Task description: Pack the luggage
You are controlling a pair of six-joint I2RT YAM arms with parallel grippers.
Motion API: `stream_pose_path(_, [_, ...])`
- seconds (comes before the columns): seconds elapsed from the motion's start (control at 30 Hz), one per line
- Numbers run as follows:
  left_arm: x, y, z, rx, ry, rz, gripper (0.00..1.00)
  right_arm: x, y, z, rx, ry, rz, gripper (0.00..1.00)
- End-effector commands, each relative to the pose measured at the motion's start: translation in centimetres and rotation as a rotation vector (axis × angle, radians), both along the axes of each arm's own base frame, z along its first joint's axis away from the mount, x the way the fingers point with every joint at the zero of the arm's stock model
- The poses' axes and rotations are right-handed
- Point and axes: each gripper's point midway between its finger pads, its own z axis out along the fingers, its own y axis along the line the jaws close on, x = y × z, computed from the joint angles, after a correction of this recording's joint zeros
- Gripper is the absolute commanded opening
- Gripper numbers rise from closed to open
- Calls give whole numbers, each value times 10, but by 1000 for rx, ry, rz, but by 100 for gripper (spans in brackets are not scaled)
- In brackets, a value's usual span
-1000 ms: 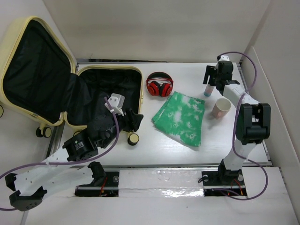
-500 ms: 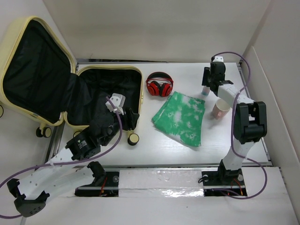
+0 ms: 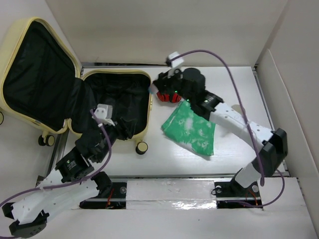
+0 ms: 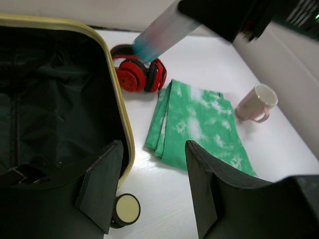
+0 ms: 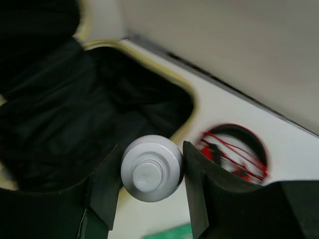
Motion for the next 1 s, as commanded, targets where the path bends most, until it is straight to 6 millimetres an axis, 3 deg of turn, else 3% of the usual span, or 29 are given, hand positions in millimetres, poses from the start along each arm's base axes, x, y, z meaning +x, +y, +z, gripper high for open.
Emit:
stream_pose_path(0.0, [-2, 21, 28, -116, -80, 73, 50, -28, 82, 8, 46, -18, 260, 29])
stream_pose_path(0.07, [-3, 29, 32, -141, -94, 99, 50, -42, 133, -5, 68, 37, 401, 29])
stream_pose_path(0.17, [-6, 37, 35, -169, -105, 118, 50, -57, 190, -25, 88, 107, 536, 29])
stream_pose_path(0.3, [-8, 41, 37, -180, -105, 124, 50, -60, 236, -54, 105, 173, 618, 29])
stream_pose_path(0.47, [-8, 38, 35, -175, -97, 120, 50, -73, 272, -87, 137, 290, 755, 28])
stream_pose_path(0.63, [-6, 37, 33, -165, -92, 124, 51, -59, 282, -123, 110, 356, 703, 28])
stream_pose_path(0.7, [-5, 36, 32, -158, -86, 120, 51, -41, 282, -141, 85, 370, 639, 28])
stream_pose_path(0.83, [-5, 37, 32, -157, -87, 128, 51, 21, 261, -157, 57, 315, 345, 32])
stream_pose_path(0.93, [-4, 36, 29, -148, -82, 128, 51, 59, 247, -136, 120, 221, 197, 56])
stream_pose_path(0.97, [-4, 36, 29, -144, -80, 129, 51, 62, 249, -128, 146, 194, 195, 65])
